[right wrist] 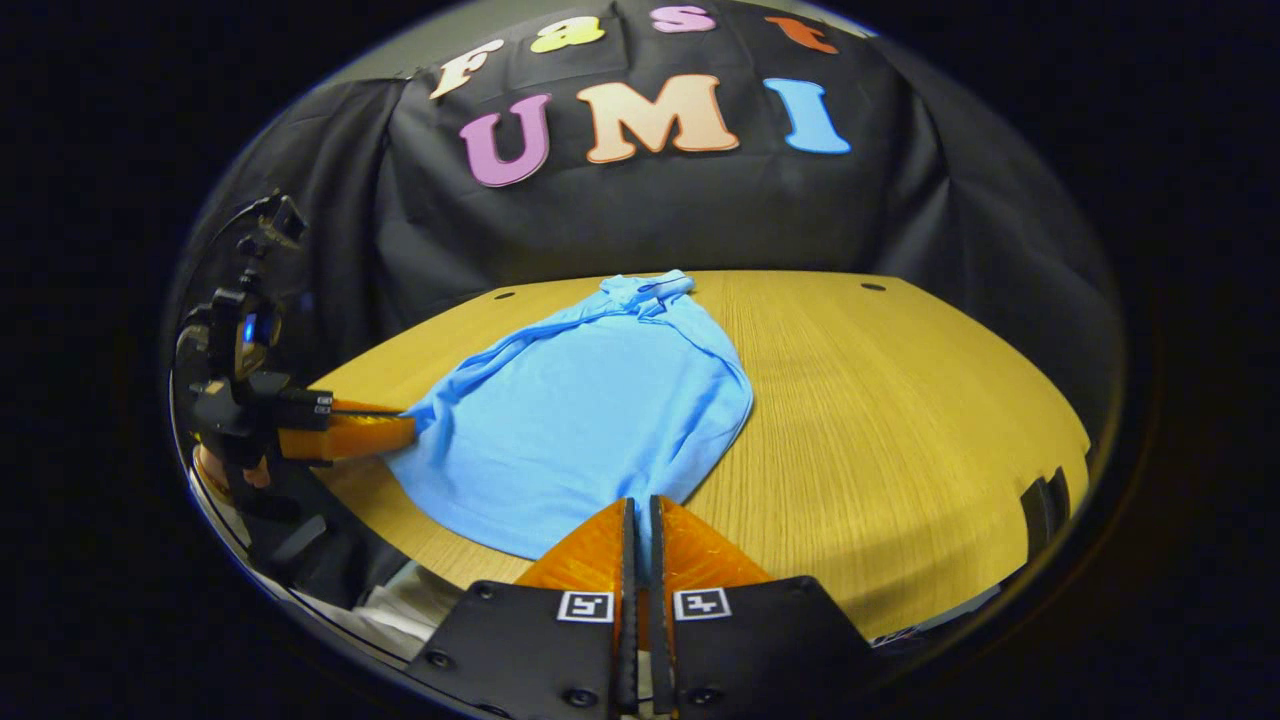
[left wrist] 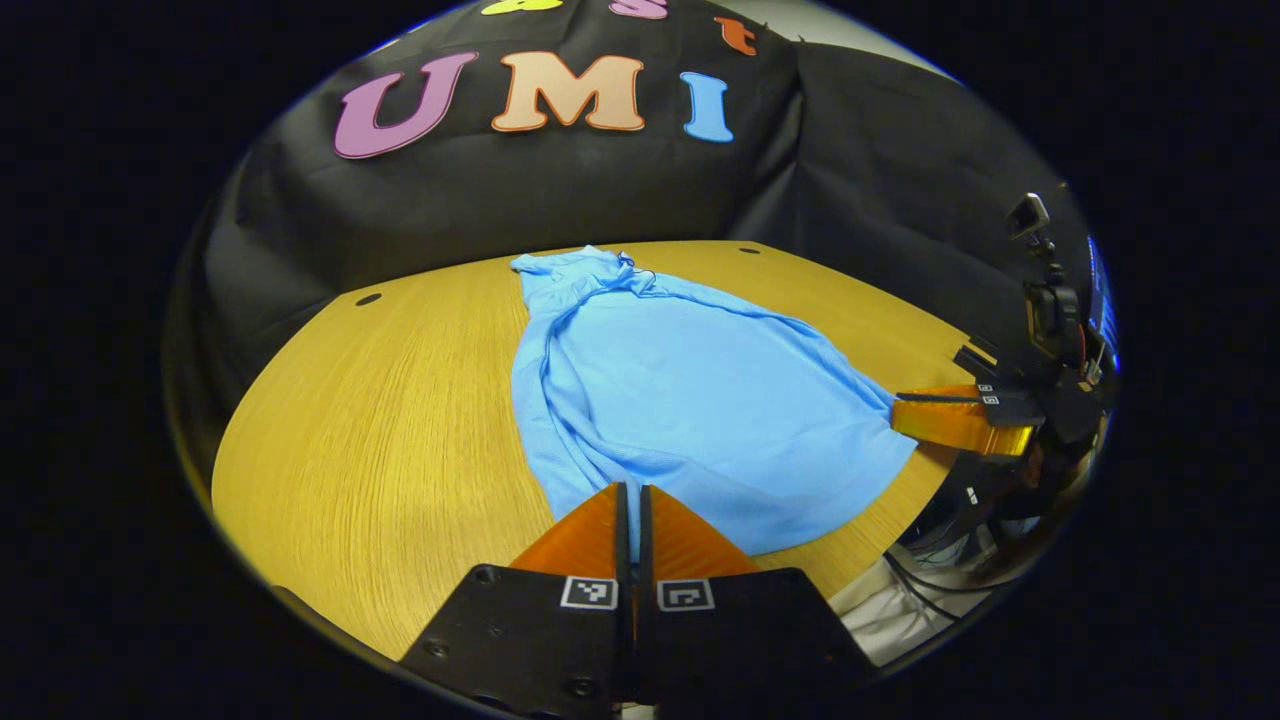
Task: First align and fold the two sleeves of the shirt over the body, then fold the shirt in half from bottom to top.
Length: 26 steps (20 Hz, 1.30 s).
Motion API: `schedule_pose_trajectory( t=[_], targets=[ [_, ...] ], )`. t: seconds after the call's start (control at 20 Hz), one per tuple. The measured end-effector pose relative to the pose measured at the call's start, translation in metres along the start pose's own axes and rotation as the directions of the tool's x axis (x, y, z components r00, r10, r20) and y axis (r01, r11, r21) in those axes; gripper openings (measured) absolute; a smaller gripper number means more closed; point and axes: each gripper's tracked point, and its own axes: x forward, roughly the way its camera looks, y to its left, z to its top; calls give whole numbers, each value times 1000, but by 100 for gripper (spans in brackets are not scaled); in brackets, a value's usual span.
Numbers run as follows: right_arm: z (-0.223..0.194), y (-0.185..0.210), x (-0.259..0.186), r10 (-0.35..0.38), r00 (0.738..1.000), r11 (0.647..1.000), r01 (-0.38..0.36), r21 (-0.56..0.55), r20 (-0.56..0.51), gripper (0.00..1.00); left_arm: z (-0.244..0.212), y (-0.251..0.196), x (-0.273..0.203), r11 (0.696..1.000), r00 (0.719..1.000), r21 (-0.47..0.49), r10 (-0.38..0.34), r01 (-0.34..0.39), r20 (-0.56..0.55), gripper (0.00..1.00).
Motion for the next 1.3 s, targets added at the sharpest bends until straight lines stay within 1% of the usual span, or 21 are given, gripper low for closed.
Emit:
schedule_pose_trajectory(
  t=[0.05,0.1,0.15,0.2,0.35,0.5,0.7,0.85,1.05,1.15,1.3],
  targets=[
    [1,1,0,3,1000,1000,-3,11,2,5,1,0,1,1000,1000,-3,0,0,1,0],
    [3,1,0,4,1000,1000,-4,16,6,8,3,0,2,1000,1000,-11,-2,2,8,0],
    [4,-1,4,4,1000,999,-4,33,13,7,4,-1,4,1000,1000,-23,-7,7,13,0],
    [5,-1,5,14,1000,999,-15,44,7,3,6,-3,6,999,1000,-38,-14,14,17,0],
    [19,-1,8,27,999,998,-29,61,32,3,20,-10,14,997,998,-68,-43,46,43,0],
    [47,-4,18,38,997,998,-42,55,70,3,49,-12,20,996,994,-70,-46,54,102,0],
    [81,-4,40,53,995,996,-59,73,84,2,88,-3,32,993,983,-108,-36,56,178,0],
    [107,-5,62,48,994,995,-56,78,93,2,113,13,39,989,978,-140,-8,38,210,0],
    [159,-1,90,72,991,995,-79,62,116,3,156,37,48,984,966,-177,21,25,257,0],
    [185,-5,109,62,990,997,-67,36,129,2,179,52,55,982,961,-189,35,18,275,0],
    [220,-6,135,67,988,997,-71,26,138,2,207,71,74,977,956,-213,49,14,288,0]
  ],
)
